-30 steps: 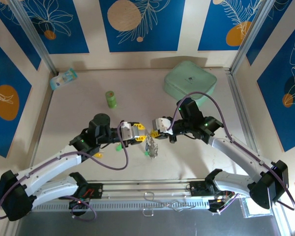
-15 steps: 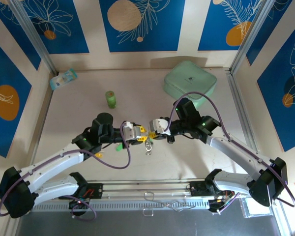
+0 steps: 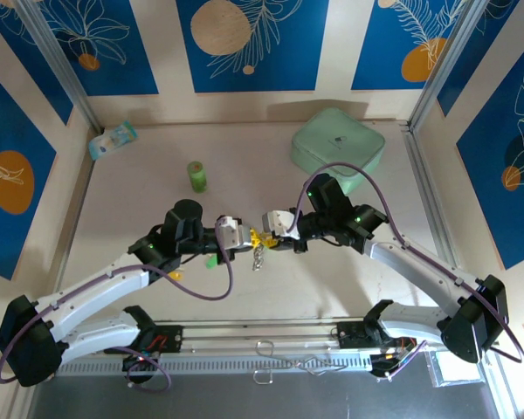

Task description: Put the keys on the keyring

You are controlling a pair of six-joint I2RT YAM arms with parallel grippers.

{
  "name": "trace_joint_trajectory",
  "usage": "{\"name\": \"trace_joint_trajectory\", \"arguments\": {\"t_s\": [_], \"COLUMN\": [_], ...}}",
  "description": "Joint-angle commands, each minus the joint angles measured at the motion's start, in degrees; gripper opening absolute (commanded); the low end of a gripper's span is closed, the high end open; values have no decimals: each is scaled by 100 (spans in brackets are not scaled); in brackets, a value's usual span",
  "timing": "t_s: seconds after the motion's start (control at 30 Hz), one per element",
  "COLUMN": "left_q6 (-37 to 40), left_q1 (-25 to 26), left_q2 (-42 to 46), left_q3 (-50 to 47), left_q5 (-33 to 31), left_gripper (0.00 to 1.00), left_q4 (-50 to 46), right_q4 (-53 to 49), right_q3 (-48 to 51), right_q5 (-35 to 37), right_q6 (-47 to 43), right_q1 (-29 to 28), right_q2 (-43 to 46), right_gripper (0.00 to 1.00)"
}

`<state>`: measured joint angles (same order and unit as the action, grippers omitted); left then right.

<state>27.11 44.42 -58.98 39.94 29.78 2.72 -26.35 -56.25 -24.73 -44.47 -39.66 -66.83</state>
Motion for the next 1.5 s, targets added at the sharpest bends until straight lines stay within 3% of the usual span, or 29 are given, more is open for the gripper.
{"name": "trace_joint_trajectory", "arguments": {"t_s": [0.0,0.1,0.2,0.37,0.53,0.73,0.8,0.9,1.07,1.17,1.27,1.47], "left_q6": [-279,-946,-1804,-3433,-4933,-6740,-7273,-7964,-9214,-9683,-10068,-10600], "left_q1": [38,43,58,66,62,77,83,77,70,71,70,72], "left_q2": [179,263,231,17,-395,-1213,-1540,-1844,-2149,-2312,-2346,-2359], "left_q3": [102,41,143,689,1501,2639,3176,3561,3909,4178,4308,4373], "left_q5": [-503,-1329,-2329,-3393,-3387,-3291,-3363,-3185,-2977,-2738,-2600,-2471], "left_gripper": [0,0,0,0,0,0,0,0,0,0,0,0], "left_q4": [282,519,411,-542,-1514,-2806,-3553,-4120,-4949,-5366,-5528,-5704], "right_q4": [414,753,1135,1102,1668,3249,3954,4909,5569,5985,6418,6795], "right_q3": [89,372,678,958,1247,1745,1979,2269,2313,2449,2604,2722], "right_q5": [-61,221,305,94,-13,1150,1609,1890,2234,2533,2374,2500], "right_q6": [392,1277,2413,3079,3088,3172,3315,3602,3597,3515,3530,3314], "right_q1": [260,814,1258,882,-457,-1498,-1552,-1502,-1461,-1319,-1044,-1000], "right_q2": [293,753,1237,1698,1746,1310,1093,729,104,-167,-432,-608], "right_gripper": [37,48,51,46,43,36,31,32,32,33,33,34]}}
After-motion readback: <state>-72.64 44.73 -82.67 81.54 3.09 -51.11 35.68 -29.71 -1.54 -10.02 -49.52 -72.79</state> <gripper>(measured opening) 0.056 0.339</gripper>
